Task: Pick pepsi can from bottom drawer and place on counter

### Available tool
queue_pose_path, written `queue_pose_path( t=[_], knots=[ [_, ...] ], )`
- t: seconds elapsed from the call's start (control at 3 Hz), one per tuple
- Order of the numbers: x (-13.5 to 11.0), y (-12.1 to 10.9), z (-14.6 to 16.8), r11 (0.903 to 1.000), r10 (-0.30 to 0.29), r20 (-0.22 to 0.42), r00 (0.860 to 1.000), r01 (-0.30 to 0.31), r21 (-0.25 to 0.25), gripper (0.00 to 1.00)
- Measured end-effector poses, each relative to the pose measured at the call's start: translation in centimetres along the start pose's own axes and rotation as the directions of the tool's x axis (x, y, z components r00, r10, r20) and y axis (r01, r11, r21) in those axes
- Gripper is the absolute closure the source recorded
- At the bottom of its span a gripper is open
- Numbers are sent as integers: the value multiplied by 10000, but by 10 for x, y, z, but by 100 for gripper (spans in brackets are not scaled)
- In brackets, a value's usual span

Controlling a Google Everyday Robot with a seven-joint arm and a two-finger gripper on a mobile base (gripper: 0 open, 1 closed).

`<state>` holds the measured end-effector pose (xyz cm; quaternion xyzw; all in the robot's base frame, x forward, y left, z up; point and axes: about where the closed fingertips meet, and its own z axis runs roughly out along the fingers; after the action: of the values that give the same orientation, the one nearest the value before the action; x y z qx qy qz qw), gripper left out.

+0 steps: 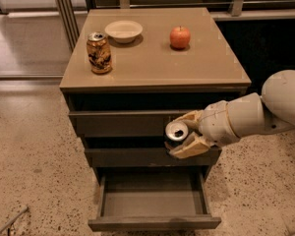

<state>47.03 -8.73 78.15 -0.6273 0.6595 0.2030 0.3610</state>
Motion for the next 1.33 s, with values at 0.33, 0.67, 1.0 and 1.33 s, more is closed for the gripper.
queue_pose_path(
  t=[0.33, 0.67, 1.0, 1.33],
  knots=[
    [0, 0, 0, 10000, 4, 5, 10000, -4, -4, 100],
    [-22, -17, -25, 9977, 665, 146, 9977, -667, 118, 100],
    [-60, -48, -72, 9849, 1727, 150, 9849, -1729, 102, 100],
    [-75, -64, -95, 9751, 2180, 315, 9754, -2191, 358, 100]
  ],
)
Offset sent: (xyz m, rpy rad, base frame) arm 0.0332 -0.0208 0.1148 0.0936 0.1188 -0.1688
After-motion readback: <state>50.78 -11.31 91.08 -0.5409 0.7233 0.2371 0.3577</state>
